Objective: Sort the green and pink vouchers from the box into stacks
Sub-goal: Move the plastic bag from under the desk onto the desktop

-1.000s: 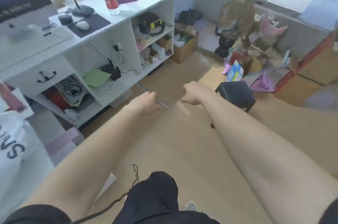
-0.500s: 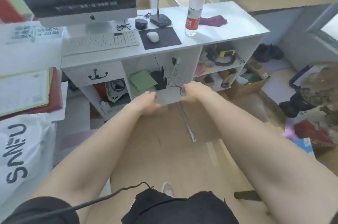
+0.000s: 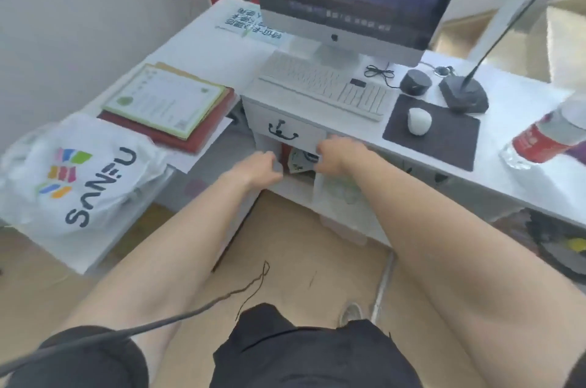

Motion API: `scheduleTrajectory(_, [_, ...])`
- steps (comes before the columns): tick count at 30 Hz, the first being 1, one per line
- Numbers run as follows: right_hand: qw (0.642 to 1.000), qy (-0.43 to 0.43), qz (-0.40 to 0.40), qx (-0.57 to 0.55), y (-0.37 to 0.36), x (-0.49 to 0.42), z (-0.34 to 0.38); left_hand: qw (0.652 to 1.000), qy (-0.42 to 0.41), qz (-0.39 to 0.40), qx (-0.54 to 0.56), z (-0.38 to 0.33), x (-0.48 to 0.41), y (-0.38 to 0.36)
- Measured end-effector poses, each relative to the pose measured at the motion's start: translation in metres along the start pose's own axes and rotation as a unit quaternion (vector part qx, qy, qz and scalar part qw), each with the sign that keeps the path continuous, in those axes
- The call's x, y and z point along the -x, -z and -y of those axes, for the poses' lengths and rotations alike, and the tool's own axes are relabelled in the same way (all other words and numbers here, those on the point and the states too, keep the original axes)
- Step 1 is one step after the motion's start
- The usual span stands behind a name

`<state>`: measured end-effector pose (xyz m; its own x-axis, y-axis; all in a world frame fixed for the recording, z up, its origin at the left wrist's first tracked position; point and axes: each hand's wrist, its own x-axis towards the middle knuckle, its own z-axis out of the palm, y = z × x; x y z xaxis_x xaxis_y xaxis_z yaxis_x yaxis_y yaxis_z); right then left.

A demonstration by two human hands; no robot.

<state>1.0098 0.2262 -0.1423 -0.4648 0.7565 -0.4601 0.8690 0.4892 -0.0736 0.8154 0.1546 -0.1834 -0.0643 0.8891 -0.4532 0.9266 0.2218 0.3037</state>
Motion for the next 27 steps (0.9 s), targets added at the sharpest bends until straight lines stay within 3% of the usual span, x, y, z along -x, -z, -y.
scheduleTrajectory(10, [0.971,0.217,0.029,0.096,0.058,-0.108,0.071,0.965,0.215,-0.09,0.117,0.064,0.039,0.025])
scheduleTrajectory(22, [0.924,0.366,-0.013,0.111,0.104,-0.159,0.235,0.893,0.305,-0.254,0.213,0.156,0.089,0.066])
scheduleTrajectory(27, [0.908,0.401,-0.004,0.122,0.101,-0.177,0.268,0.836,0.377,-0.327,0.228,0.181,0.113,0.065])
